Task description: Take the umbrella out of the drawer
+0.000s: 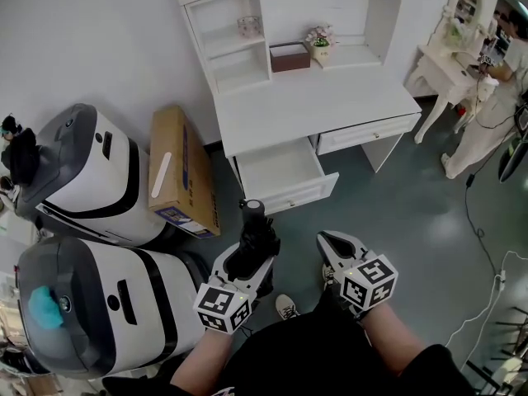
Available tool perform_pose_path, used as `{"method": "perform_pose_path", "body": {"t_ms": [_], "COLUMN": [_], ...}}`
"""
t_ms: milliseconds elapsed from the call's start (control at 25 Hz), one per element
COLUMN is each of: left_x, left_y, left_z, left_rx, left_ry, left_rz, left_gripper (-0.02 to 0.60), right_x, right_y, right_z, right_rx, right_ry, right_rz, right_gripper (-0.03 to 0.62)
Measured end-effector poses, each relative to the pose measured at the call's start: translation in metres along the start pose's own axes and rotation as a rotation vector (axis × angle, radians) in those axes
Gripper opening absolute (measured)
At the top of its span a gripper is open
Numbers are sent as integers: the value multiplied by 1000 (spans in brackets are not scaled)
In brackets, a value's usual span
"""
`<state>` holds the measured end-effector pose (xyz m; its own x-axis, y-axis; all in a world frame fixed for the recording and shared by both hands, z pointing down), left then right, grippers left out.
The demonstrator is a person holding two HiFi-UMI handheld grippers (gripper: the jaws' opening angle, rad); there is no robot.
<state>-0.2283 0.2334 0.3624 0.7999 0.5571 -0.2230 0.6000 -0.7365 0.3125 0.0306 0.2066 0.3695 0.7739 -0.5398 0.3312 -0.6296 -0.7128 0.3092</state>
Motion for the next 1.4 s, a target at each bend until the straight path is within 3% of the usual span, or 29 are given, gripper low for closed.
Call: {"method": "perform_pose_path", "body": {"t_ms": [1400], "left_x": [17], "left_y": [-7], "left_z": [-3], "left_rx": [13], "left_ry": [9], "left_rz": [4], "left_gripper": [258], "right_x": [-3], "right_y": [-15], "right_z": [-3], "right_rx": [16], "right_ry": [-5], "right_rz": [7], "right_gripper": [2]}}
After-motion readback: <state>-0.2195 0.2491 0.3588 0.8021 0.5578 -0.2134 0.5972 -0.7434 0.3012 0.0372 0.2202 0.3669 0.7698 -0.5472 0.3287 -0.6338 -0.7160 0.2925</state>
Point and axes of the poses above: the fingertips, and each gripper's own axes: y forward along the fingers, x to its right, z out of its top, the point moved 10 cm from there along -y, backward along the fingers, and after that the axes turned 1 degree about -z, right-handed, at the moved point
